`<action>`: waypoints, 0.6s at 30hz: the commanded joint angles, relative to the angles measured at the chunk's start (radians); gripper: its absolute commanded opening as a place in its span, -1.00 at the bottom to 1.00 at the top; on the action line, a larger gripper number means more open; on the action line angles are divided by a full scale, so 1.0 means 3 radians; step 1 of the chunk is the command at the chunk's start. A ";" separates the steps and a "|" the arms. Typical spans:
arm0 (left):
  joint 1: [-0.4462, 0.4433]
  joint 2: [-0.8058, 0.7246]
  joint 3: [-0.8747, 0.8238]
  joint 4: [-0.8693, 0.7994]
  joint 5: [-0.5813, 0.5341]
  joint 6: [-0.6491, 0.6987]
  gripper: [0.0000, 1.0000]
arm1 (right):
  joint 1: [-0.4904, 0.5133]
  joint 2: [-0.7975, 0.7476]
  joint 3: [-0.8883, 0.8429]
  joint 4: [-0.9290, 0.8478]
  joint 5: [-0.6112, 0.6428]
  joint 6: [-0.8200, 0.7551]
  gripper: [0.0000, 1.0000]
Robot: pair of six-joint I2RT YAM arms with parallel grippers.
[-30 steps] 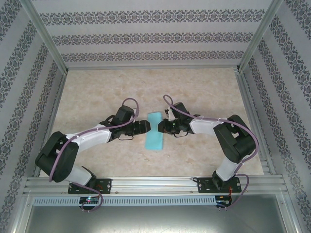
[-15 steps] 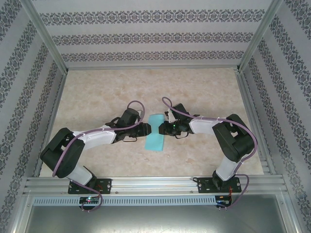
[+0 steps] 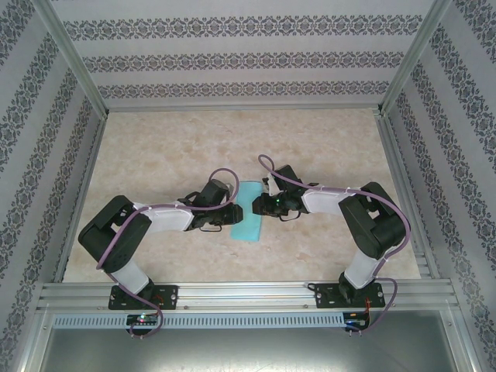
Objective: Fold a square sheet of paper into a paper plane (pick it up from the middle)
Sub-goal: Fold the paper at the center of the table, then hold the paper at the center of the table.
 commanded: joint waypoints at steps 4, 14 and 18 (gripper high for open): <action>-0.0075 0.0143 -0.0031 0.0066 -0.0074 0.0166 -0.37 | 0.0006 -0.0129 0.0070 -0.0145 0.0072 -0.0091 -0.25; -0.0083 0.0152 0.0000 -0.0128 -0.0214 0.0338 -0.37 | -0.0177 -0.0258 0.0267 -0.0476 0.0244 -0.0283 -0.10; -0.0090 0.0110 0.0000 -0.0139 -0.0216 0.0348 -0.37 | -0.0208 -0.0139 0.0415 -0.0565 0.0276 -0.0347 -0.10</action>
